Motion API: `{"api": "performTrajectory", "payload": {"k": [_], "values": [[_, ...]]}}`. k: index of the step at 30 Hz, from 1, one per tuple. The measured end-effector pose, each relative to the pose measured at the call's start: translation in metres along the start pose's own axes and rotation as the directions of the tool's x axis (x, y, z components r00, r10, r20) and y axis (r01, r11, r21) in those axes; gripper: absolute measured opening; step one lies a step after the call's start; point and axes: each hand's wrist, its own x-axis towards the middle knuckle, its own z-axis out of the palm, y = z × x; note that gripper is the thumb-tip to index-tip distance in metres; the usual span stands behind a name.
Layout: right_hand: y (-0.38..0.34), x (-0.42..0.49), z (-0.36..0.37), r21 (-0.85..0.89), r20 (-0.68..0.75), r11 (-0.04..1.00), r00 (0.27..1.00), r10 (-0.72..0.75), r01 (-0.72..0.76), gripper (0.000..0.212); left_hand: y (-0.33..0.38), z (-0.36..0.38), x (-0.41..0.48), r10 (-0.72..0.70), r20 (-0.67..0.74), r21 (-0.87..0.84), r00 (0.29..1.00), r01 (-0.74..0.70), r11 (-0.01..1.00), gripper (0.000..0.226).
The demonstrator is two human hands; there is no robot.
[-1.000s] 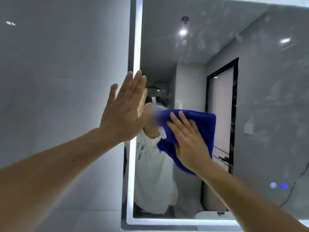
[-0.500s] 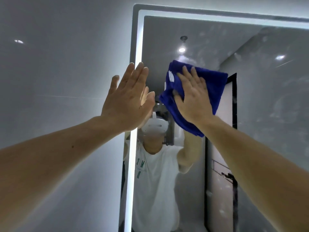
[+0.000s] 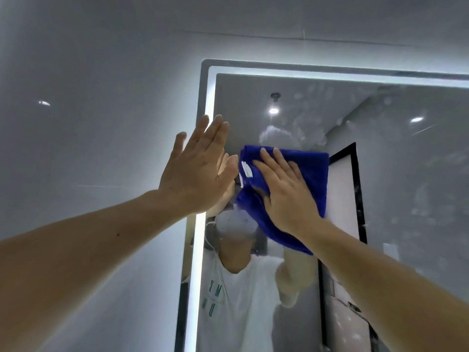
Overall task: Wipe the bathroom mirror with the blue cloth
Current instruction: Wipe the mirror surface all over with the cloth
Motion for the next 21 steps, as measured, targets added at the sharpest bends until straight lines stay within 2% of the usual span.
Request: {"api": "performTrajectory", "payload": {"k": [6,10,14,18,21], "values": [[0.028,0.113,-0.029,0.051,-0.070,0.983,0.982,0.177,-0.174,0.049,-0.002,-0.003,0.016,0.002,-0.042,-0.028,0.999,-0.004,1.000,0.071],[0.028,0.127,-0.030,0.067,-0.093,0.975,0.972,0.216,-0.210,0.049,-0.002,-0.008,0.023,0.004,-0.040,-0.033,0.999,-0.006,0.999,0.071],[0.017,0.081,-0.017,0.041,-0.098,0.990,0.986,0.136,-0.133,0.051,-0.003,-0.015,0.030,-0.011,-0.043,-0.017,0.999,0.011,1.000,0.074],[0.004,0.008,-0.005,0.002,-0.009,0.999,0.999,0.035,-0.035,0.054,-0.002,-0.017,0.038,-0.015,-0.050,-0.027,0.999,0.014,1.000,0.073],[0.008,-0.009,-0.006,-0.047,0.051,0.998,0.998,-0.035,0.038,0.056,-0.001,-0.015,0.046,-0.008,-0.039,-0.024,0.999,0.007,1.000,0.074]]}}
